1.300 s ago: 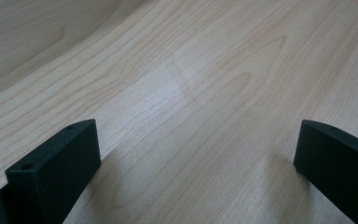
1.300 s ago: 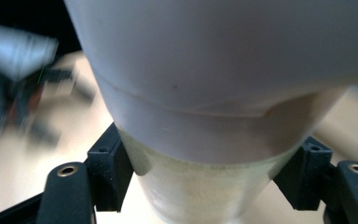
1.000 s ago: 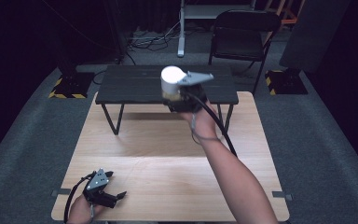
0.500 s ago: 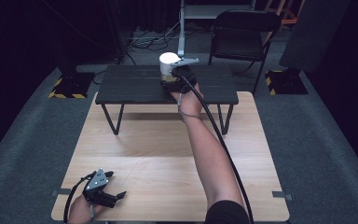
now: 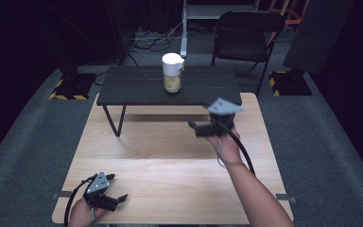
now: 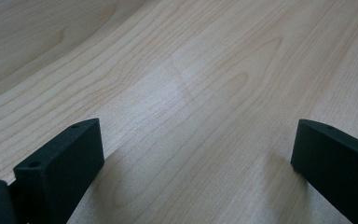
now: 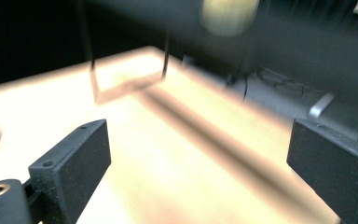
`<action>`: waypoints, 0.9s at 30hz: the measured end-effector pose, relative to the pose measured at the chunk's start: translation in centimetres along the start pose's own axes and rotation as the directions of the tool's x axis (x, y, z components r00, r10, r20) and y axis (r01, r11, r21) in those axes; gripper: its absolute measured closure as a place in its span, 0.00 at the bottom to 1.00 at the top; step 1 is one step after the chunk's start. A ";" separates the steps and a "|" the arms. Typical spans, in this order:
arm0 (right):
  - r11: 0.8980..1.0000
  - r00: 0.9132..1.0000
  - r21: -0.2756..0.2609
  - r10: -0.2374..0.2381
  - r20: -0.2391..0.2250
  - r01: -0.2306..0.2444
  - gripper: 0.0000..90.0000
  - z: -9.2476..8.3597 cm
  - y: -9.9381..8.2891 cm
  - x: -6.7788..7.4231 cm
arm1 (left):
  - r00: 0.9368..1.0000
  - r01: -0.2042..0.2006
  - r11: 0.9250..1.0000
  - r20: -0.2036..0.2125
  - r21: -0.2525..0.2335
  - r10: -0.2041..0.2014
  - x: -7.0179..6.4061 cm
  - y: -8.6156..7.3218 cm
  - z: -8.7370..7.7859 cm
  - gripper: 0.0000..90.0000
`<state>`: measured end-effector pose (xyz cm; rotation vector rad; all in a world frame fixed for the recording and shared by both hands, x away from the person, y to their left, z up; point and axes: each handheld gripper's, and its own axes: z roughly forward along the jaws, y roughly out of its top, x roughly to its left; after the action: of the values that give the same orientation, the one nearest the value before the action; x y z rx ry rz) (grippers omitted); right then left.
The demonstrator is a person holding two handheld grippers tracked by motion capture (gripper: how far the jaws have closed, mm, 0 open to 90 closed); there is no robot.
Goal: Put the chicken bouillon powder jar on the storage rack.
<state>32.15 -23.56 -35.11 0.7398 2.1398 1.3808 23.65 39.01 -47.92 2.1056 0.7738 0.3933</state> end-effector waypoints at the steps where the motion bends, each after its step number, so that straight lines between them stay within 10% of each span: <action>1: 0.999 1.000 0.035 0.007 0.005 -0.008 0.07 -0.9 -1.8 0.7 | 1.000 -0.001 1.000 0.001 0.001 0.001 0.0 0.0 0.0 0.02; 9: 0.978 0.997 0.198 0.057 0.042 -0.064 0.07 -4.9 -12.4 4.1 | 1.000 -0.001 1.000 0.007 0.006 0.001 0.1 0.2 0.1 0.02; 14: 0.959 0.992 0.254 0.120 0.038 -0.126 0.07 -4.3 -13.5 3.5 | 1.000 -0.002 1.000 0.008 0.007 0.002 0.2 0.2 0.1 0.02; 27: 0.944 0.994 0.310 0.107 0.034 -0.113 0.07 -2.9 -12.8 3.8 | 1.000 0.003 1.000 0.001 0.007 -0.003 0.0 0.2 0.1 0.02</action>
<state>25.19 -27.35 -46.17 1.0002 2.3643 1.0934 23.82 38.88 -47.80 2.1106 0.7793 0.3883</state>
